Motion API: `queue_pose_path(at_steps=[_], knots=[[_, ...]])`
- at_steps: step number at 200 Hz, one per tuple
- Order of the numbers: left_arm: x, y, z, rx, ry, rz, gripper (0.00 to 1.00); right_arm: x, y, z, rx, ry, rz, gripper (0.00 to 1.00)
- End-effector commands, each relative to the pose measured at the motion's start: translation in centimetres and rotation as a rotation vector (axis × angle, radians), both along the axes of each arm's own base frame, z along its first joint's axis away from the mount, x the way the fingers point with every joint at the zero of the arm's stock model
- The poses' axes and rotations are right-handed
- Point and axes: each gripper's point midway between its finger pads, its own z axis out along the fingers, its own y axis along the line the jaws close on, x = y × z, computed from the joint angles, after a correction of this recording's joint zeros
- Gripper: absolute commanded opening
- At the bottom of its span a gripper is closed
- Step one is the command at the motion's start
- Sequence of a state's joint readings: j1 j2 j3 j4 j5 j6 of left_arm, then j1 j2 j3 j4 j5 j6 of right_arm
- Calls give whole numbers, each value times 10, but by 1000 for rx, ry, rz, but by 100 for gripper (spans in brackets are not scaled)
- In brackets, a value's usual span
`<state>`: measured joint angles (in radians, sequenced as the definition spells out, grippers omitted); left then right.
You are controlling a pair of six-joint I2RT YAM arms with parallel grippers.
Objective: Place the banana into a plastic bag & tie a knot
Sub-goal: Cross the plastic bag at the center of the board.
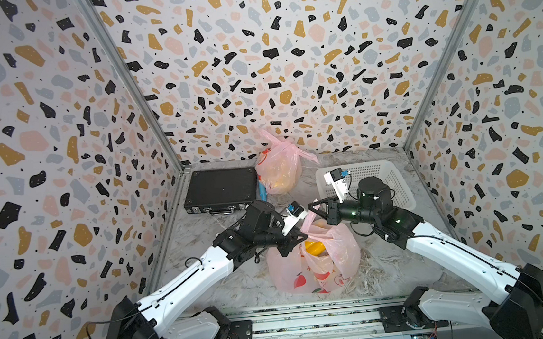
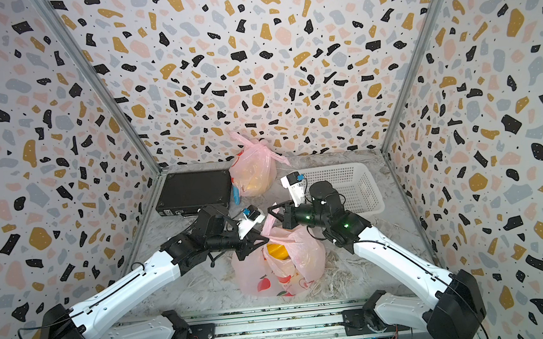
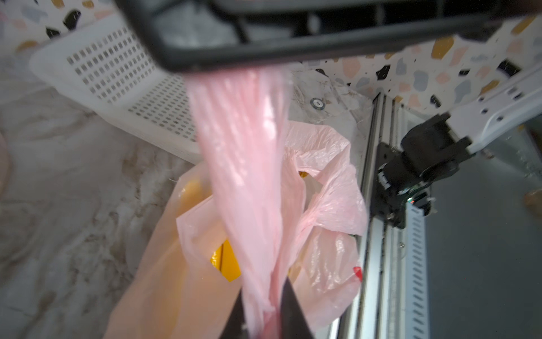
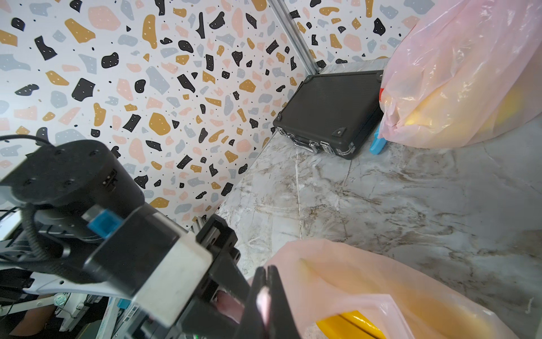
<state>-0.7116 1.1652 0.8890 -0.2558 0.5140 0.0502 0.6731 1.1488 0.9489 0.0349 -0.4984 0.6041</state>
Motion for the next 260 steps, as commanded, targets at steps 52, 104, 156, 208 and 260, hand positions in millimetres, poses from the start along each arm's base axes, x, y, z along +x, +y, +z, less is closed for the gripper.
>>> queue_pose_path(at_steps=[52, 104, 156, 208, 260], knots=[[28, 8, 24, -58, -137, 129, 0, -46, 2, 21, 106, -66, 226, 0], [31, 11, 27, -99, -271, 136, 0, -72, -10, 11, 80, -59, 288, 11], [24, 10, 24, -126, -388, 110, 0, -51, -48, 39, -18, -104, 44, 35], [17, 3, 22, -137, -410, 41, 0, -7, -73, 34, -52, 0, -150, 55], [4, 0, 26, -148, -423, -37, 0, 5, -26, 33, 62, 112, 106, 59]])
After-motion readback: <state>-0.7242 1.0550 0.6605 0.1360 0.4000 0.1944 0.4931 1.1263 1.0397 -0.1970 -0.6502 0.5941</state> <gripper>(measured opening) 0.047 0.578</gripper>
